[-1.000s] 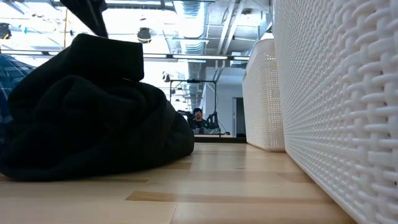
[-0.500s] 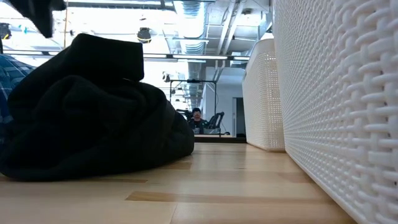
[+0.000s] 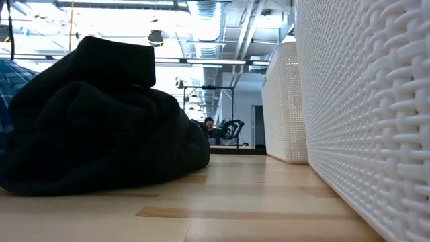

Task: Sort clothes
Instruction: Put the blue striped polo in the bottom laundry bin

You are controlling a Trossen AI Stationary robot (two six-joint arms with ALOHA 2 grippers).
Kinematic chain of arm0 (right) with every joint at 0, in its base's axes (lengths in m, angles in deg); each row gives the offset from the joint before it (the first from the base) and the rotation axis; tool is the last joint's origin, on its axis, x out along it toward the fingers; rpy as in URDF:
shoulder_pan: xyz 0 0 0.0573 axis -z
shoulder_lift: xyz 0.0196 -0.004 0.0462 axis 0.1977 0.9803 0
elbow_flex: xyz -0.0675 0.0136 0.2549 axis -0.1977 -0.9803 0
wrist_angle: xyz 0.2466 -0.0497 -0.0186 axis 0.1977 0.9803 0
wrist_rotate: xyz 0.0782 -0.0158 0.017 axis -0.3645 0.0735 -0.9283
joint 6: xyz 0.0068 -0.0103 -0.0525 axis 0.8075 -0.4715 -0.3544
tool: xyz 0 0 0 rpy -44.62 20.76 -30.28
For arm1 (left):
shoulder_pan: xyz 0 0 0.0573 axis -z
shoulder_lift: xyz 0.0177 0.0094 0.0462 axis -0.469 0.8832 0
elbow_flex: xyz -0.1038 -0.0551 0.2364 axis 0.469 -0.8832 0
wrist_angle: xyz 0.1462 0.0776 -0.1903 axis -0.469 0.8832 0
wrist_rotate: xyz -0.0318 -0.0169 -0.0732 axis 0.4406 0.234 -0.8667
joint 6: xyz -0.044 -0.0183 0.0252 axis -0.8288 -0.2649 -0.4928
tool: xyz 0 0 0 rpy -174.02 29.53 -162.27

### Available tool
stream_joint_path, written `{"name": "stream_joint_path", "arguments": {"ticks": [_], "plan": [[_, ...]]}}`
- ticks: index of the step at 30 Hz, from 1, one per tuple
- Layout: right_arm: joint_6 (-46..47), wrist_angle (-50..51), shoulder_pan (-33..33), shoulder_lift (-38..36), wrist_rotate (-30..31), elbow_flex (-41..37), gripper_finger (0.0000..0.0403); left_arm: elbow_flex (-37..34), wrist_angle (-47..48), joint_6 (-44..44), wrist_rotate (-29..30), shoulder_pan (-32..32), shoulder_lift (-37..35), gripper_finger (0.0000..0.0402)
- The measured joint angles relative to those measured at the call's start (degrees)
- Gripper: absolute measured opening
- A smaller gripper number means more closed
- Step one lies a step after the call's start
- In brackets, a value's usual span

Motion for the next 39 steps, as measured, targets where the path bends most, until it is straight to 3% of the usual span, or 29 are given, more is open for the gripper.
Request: {"name": "stream_joint_path", "arguments": {"ticks": [8,14,20,29,39], "plan": [[-0.4,-0.5,0.0,0.4,0.0,0.0,0.0196,0.0,-0.4,4.9,0.1,2.7,11.8,0.0259],[-0.5,-0.8,0.0,0.4,0.0,0.0,0.0196,0.0,-2.8,5.0,-3.4,2.8,19.3,0.0264],[-0.6,-0.8,0.0,0.4,0.1,0.0,0.0196,0.1,-3.4,4.1,-3.8,3.2,22.8,0.0304],[-0.5,-0.7,0.0,0.4,0.1,0.0,0.0196,0.1,-5.0,2.1,0.0,3.2,25.1,0.039],[-0.4,-0.7,0.0,0.4,0.2,0.0,0.0196,0.2,-6.0,4.0,1.1,2.6,31.8,0.0399]]}}
